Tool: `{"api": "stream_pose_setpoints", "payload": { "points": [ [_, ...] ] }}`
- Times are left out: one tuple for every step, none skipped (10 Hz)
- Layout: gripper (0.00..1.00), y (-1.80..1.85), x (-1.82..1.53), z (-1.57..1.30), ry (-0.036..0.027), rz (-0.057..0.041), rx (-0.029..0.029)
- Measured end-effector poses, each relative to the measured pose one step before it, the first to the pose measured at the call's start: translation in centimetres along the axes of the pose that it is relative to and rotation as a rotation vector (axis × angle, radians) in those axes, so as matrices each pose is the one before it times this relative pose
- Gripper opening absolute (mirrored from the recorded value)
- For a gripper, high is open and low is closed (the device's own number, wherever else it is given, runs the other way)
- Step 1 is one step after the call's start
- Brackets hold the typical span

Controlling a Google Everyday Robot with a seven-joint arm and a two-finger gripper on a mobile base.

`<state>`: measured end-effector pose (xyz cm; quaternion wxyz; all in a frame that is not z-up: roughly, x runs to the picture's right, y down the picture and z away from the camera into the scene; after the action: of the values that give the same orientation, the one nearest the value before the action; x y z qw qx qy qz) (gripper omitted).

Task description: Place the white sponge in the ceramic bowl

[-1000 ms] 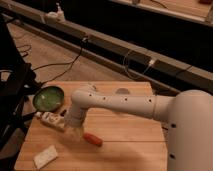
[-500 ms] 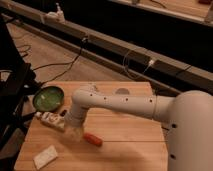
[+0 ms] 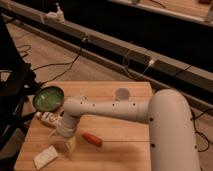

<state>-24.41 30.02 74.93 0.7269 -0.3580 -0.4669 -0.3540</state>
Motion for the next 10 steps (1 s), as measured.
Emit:
{"api": "stream_pose_setpoints", "payload": {
  "points": [
    [0.80, -0.267, -0.083, 0.994, -0.02165, -0.00606, -0.00817],
    [0.80, -0.484, -0.038, 1.407, -0.03174, -0.00853, -0.01142],
    [0.80, -0.414, 0.060, 0.912, -0.02035, -0.00437, -0.00472],
    [0.78, -0.541, 0.169, 0.781, -0.01700, -0.00148, -0.00443],
    [0.69, -0.365, 0.503, 0.535, -0.00852, 0.00814, -0.00200],
    [0.59, -0.240, 0.337, 0.212, 0.00316, -0.00026, -0.00327],
    [0.49, -0.275, 0.205, -0.046, 0.00793, 0.00002, 0.00324],
    [0.38, -0.031, 0.059, -0.253, 0.01475, 0.00188, 0.00326],
    [0.28, 0.006, 0.226, -0.599, 0.01976, 0.00714, 0.00992],
    [0.16, 0.048, 0.042, -1.117, 0.02882, 0.00593, 0.02060]
  ]
}}
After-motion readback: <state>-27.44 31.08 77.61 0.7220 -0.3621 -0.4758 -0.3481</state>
